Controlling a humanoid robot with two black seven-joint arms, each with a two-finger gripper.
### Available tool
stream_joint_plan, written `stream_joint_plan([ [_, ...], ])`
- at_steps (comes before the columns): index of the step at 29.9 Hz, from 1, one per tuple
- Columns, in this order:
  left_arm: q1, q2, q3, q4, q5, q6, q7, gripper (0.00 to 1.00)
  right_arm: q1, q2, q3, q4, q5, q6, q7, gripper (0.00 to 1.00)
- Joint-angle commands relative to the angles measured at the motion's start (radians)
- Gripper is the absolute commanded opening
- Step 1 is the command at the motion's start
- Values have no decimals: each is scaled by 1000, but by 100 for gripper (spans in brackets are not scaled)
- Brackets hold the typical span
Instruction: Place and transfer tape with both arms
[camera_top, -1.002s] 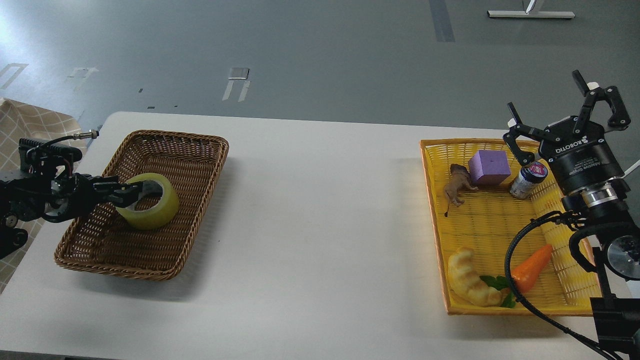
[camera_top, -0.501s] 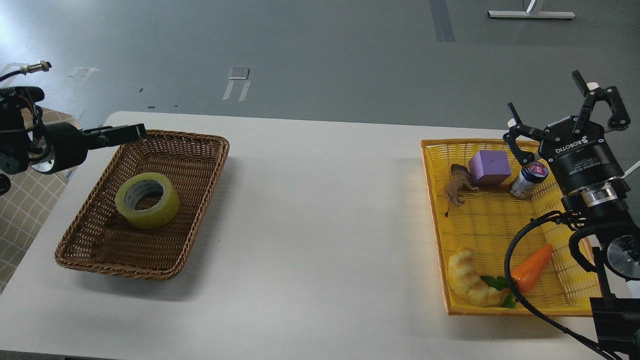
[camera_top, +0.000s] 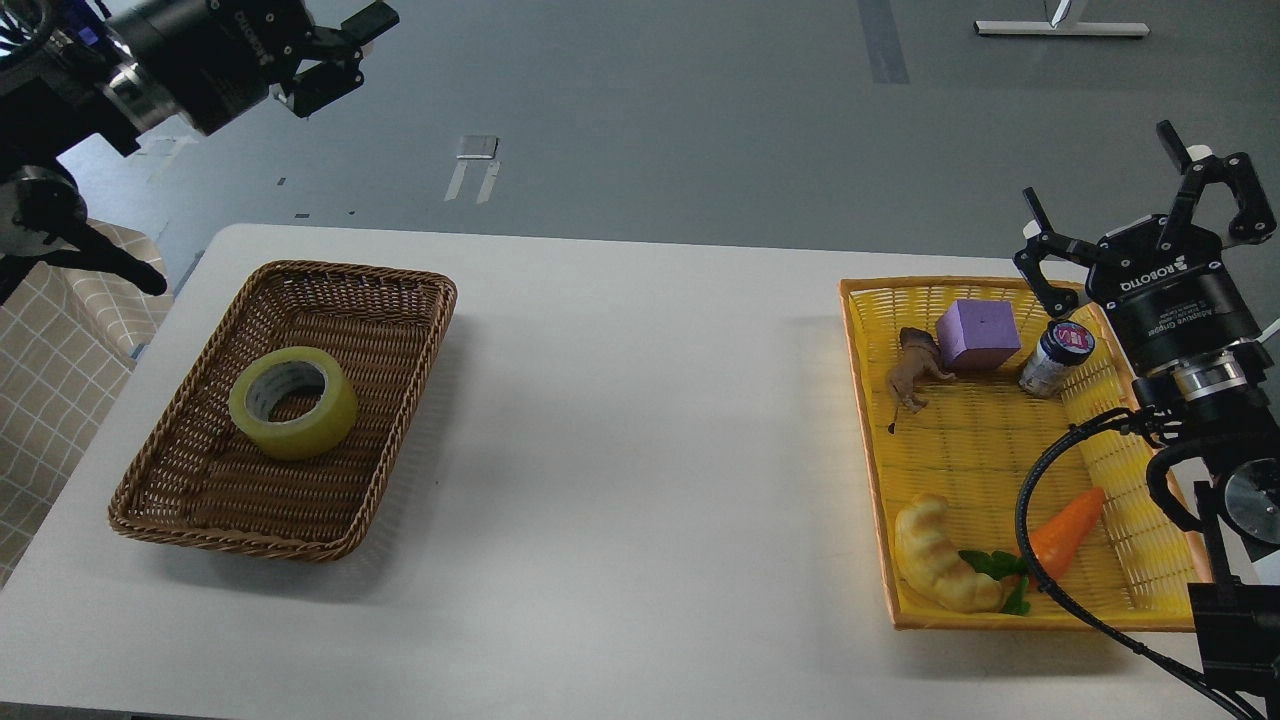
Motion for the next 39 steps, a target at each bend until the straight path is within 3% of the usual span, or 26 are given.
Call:
stream_joint_plan([
  [1,20,-121,-86,0,-42,-1,0,98,26,-1,0,-9,0,0,-10,100],
  [8,207,-343,-290,0,-99,-1,2,98,92,-1,-14,-49,0,0,-15,100],
  [14,350,-439,-343,-1,-96,-1,12,98,153,-12,-17,-110,0,0,-18,100],
  [39,347,-414,-344,12,-93,-1,35,98,187,-38,-103,-147,-9,0,-50,100],
])
